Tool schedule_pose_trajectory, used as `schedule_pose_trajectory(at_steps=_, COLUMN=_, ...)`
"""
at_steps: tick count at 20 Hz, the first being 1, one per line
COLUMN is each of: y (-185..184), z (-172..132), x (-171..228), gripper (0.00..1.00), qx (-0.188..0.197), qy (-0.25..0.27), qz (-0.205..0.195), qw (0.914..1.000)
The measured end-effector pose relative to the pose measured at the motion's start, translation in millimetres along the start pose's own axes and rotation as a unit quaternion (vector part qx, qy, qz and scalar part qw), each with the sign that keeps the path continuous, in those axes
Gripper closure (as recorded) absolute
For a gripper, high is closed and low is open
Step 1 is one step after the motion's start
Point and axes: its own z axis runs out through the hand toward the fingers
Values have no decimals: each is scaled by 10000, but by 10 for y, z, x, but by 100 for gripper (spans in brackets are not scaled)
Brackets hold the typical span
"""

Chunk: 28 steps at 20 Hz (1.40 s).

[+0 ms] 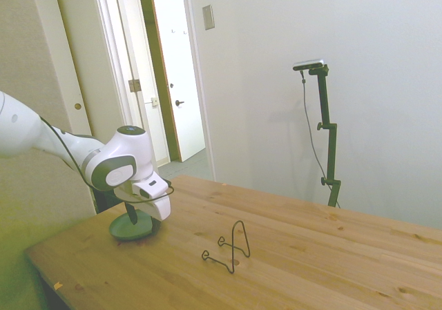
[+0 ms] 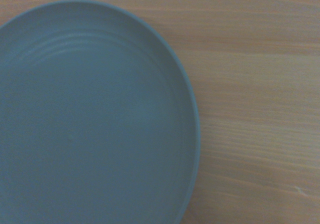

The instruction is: Load the plate

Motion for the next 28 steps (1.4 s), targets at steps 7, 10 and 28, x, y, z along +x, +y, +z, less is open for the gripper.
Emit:
schedule_pose_trajectory(at_steps=7, y=-12, z=175, x=222, gripper=0, qx=202, qy=-241, qz=-79, qw=9995)
schedule_pose_trajectory(at_steps=10, y=-55, z=258, x=307, gripper=0, qx=183, qy=-280, qz=-89, qw=9994)
schedule_pose_trajectory(at_steps=28, y=-413, z=460, x=332, gripper=100, qx=289, qy=-440, qz=-264, qw=9983)
